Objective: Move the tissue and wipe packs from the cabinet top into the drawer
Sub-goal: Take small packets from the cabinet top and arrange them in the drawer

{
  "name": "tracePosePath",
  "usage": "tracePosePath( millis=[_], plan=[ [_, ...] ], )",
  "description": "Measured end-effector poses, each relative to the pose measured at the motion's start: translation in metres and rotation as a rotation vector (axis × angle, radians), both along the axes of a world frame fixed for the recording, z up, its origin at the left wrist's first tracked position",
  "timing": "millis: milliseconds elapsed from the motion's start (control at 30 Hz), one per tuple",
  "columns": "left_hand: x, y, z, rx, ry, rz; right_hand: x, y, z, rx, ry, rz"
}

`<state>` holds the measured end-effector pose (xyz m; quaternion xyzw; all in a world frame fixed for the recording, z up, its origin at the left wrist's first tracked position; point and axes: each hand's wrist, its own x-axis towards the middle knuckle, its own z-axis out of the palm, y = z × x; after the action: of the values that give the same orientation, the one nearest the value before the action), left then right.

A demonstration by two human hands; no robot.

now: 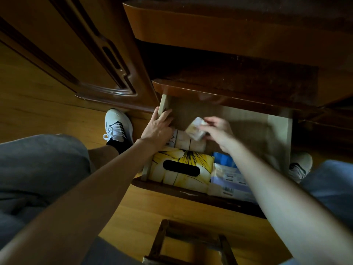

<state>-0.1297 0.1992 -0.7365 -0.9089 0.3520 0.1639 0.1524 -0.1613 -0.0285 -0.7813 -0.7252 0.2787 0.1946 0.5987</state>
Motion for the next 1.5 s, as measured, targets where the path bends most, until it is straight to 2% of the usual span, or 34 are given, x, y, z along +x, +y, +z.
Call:
tracePosePath(
  millis=[100, 233, 300, 433, 567, 600, 700, 833, 933, 1100, 1267, 1433, 1500],
  plan=[
    [-0.001, 0.0, -0.001, 0.006, -0.008, 0.002, 0.0, 0.032, -0.009, -0.292, -0.017, 0.332],
    [-0.001, -0.002, -0.002, 0.014, -0.011, 0.01, -0.004, 0.055, -0.017, -0.714, -0.134, 0.54],
    [-0.001, 0.0, -0.004, -0.001, -0.013, 0.013, 0.0, 0.056, -0.02, -0.781, -0.154, 0.601],
    [0.0, 0.001, -0.008, -0.052, -0.03, 0.007, 0.005, 0.049, -0.022, -0.69, -0.148, 0.642],
    [0.002, 0.0, -0.01, -0.056, -0.007, 0.015, -0.009, 0.023, -0.018, -0.799, -0.204, 0.424],
    [0.001, 0.0, -0.009, -0.051, -0.006, 0.016, -0.014, 0.012, -0.019, -0.791, -0.16, 0.448],
    [0.0, 0.001, -0.009, -0.039, 0.004, 0.011, -0.025, -0.014, -0.016, -0.646, -0.003, 0.744],
    [0.0, -0.002, -0.004, -0.035, 0.035, 0.012, -0.026, -0.015, -0.005, -0.556, 0.039, 0.843],
    [-0.009, -0.001, -0.007, -0.108, 0.018, 0.058, -0.024, -0.014, 0.002, -0.475, 0.056, 0.805],
    [-0.048, -0.006, -0.011, -0.332, -0.096, 0.202, -0.043, -0.049, 0.033, -0.495, -0.031, 0.646],
    [-0.066, -0.014, -0.016, -0.414, -0.104, 0.113, -0.09, -0.075, 0.056, -0.351, 0.12, 0.821],
    [-0.087, -0.014, -0.029, -0.482, -0.057, 0.115, -0.124, -0.084, 0.052, -0.36, 0.074, 0.883],
    [-0.093, -0.009, -0.035, -0.455, -0.007, 0.133, -0.116, -0.089, 0.06, -0.333, 0.038, 0.812]
  ],
)
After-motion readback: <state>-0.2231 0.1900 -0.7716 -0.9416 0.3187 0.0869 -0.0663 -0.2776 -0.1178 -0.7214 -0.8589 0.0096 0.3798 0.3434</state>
